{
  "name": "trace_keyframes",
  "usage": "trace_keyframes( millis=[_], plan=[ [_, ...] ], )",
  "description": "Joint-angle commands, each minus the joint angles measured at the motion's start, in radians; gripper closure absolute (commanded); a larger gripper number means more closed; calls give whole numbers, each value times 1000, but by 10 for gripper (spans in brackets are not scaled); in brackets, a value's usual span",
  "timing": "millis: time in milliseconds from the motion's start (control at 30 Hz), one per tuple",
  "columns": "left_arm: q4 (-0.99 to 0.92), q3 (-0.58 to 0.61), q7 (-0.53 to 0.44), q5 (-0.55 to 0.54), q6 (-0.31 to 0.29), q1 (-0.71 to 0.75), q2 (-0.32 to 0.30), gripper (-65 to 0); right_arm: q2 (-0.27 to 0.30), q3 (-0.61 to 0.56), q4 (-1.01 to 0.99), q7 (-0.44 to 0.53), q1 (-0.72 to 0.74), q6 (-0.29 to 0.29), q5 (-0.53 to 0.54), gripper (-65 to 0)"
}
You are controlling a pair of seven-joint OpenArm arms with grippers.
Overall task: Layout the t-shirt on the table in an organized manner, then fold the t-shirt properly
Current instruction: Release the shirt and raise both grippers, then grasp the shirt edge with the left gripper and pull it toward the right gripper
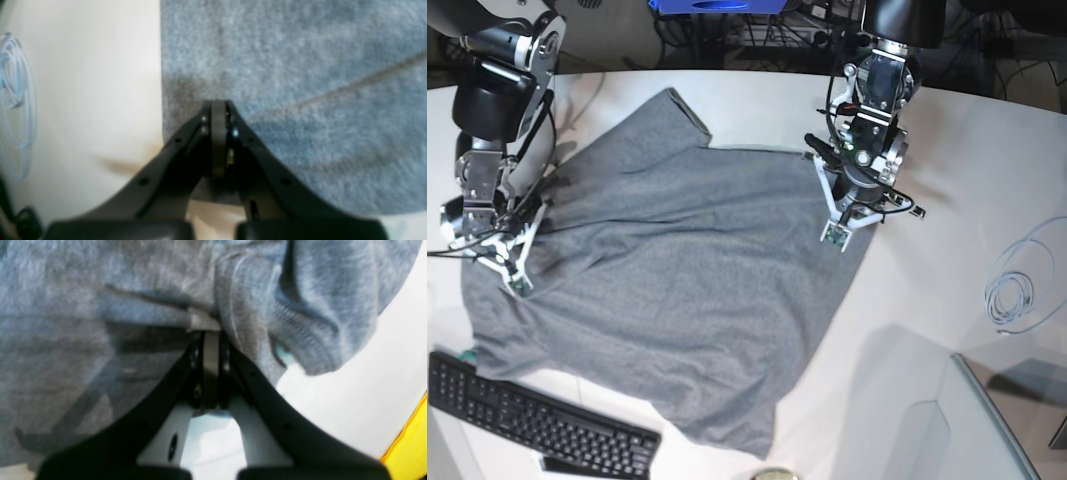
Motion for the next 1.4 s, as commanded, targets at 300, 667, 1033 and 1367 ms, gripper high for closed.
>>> trace_keyframes(
  millis=[300,667,1033,1367],
  plan=[
    [440,-361,78,-377,-183,176,27,0,-103,-77,501,-2,-233,1,1,-8],
    [142,-523,-121,-842,-220,219,-55,-606,-109,-158,535,2,-330,1,2,-8],
    [-116,-336,-232,-885,-220,75,-75,-411,-109,-155,535,2,-335,1,2,-8],
    [184,-238,-224,-783,-198,67,-81,0,-108,-154,490,2,-332,1,2,-8]
  ],
)
